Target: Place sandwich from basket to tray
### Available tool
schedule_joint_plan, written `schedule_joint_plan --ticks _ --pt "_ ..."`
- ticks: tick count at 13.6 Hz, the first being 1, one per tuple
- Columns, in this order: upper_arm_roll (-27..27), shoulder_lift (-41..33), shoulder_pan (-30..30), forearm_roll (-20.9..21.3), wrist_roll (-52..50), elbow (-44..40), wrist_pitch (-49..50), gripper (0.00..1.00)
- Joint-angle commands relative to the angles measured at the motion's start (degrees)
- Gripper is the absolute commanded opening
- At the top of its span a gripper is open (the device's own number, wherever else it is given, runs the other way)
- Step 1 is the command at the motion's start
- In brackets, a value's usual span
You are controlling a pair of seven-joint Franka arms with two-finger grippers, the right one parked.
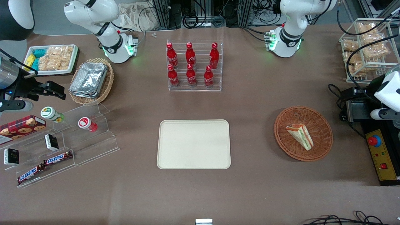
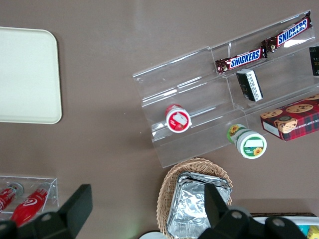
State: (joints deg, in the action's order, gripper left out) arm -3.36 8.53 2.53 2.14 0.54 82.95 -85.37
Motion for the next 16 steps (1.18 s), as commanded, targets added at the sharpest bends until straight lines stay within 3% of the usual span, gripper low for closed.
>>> schedule_joint_plan --ticks 1,16 --pt "0.19 0.44 -0.07 -0.03 0.08 -1.83 1.18 0.99" --pt "-1.82 3.51 -1.04 0.59 -0.01 0.54 1.88 0.99"
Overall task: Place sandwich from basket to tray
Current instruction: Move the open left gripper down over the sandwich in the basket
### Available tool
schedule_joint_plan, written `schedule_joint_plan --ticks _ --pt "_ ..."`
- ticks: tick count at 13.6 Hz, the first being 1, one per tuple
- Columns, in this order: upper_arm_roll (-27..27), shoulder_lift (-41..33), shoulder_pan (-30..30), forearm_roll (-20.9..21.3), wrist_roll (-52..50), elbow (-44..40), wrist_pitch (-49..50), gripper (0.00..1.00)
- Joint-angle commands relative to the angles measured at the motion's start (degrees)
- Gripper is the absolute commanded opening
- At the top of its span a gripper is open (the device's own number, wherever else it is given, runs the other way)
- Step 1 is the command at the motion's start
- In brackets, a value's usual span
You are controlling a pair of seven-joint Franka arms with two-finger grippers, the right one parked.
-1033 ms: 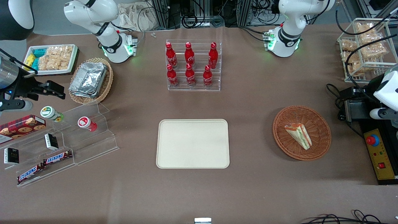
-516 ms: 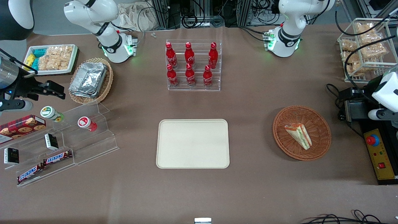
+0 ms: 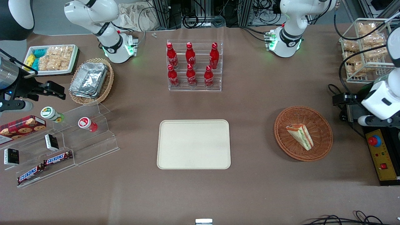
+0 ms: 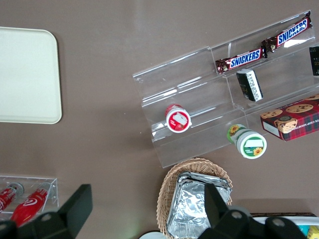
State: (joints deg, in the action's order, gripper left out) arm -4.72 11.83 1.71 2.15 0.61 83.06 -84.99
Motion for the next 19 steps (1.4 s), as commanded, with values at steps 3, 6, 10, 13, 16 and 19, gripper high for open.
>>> schedule_joint_plan --ticks 3,6,10,13,16,19 --pt "-0.55 -1.27 0.31 0.39 -0.09 9.1 -1.29 0.88" --pt "-0.29 -1.8 0.75 0.31 -6.47 17.12 -12.88 0.99" --pt "-0.29 -2.33 0.75 -0.3 -12.55 28.44 -27.72 0.99" --pt "-0.29 -0.59 0.84 -0.22 -22.38 32.78 -37.95 0.99" --pt "-0.29 2.14 0.84 -0.39 -27.75 32.78 -42.09 0.99" --pt "-0.38 6.71 1.63 -1.35 -29.79 32.17 -44.29 0.98"
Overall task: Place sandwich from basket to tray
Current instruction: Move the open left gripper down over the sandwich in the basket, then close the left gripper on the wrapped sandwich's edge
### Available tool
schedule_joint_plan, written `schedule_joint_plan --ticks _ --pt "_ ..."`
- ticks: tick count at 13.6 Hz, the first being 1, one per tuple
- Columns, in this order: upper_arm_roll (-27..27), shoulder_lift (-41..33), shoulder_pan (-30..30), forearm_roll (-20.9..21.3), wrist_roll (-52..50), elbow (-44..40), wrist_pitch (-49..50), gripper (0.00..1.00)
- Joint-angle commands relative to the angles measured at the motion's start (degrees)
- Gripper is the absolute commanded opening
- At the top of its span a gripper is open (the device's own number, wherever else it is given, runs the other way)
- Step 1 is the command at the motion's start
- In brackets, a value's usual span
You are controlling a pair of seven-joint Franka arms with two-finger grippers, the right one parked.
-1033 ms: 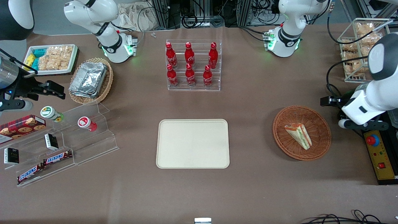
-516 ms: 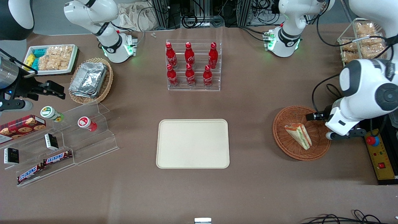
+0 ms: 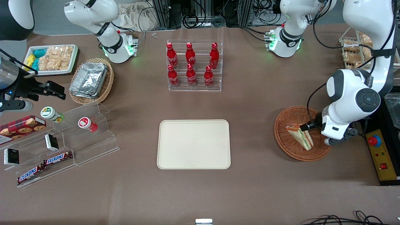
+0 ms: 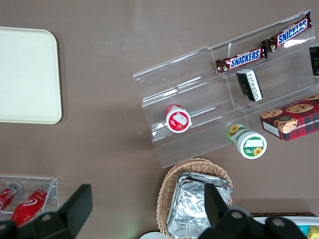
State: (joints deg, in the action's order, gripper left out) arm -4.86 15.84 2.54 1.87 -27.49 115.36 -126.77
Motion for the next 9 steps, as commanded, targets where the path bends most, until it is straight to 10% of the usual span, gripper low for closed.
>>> schedule_joint_plan --ticks 1,9 --pt "-0.24 3.31 0.8 -2.39 -2.65 -0.13 -4.69 0.98" --pt "-0.32 3.32 0.71 -2.57 -5.82 -0.31 -7.18 0.98"
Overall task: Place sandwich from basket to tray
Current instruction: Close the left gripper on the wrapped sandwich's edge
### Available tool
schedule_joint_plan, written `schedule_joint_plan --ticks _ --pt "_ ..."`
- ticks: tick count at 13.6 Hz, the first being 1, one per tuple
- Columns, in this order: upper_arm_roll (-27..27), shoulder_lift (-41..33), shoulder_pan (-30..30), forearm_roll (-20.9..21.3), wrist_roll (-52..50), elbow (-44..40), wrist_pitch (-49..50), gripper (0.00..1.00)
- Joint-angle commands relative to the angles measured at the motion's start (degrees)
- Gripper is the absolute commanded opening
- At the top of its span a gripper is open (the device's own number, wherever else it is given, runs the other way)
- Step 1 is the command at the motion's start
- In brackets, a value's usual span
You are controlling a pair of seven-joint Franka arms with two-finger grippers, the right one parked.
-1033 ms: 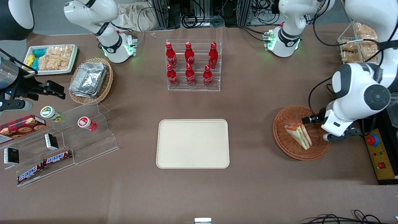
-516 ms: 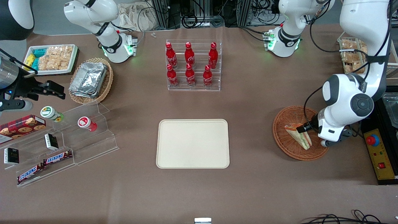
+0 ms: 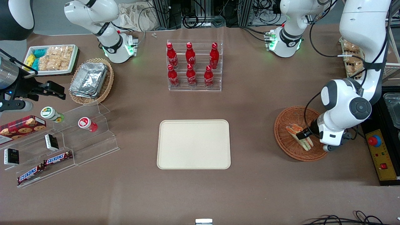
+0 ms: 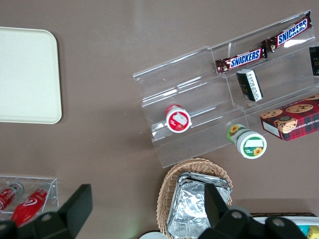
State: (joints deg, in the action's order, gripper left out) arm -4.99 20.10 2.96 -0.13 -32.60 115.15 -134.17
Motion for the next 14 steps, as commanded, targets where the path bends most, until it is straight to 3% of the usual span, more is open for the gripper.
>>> schedule_joint_plan --ticks 1,14 --pt "-0.19 -1.64 0.3 -0.57 -0.71 -0.36 0.49 0.98" --pt "-0.28 2.12 0.03 -0.57 -3.88 0.25 -4.07 0.98"
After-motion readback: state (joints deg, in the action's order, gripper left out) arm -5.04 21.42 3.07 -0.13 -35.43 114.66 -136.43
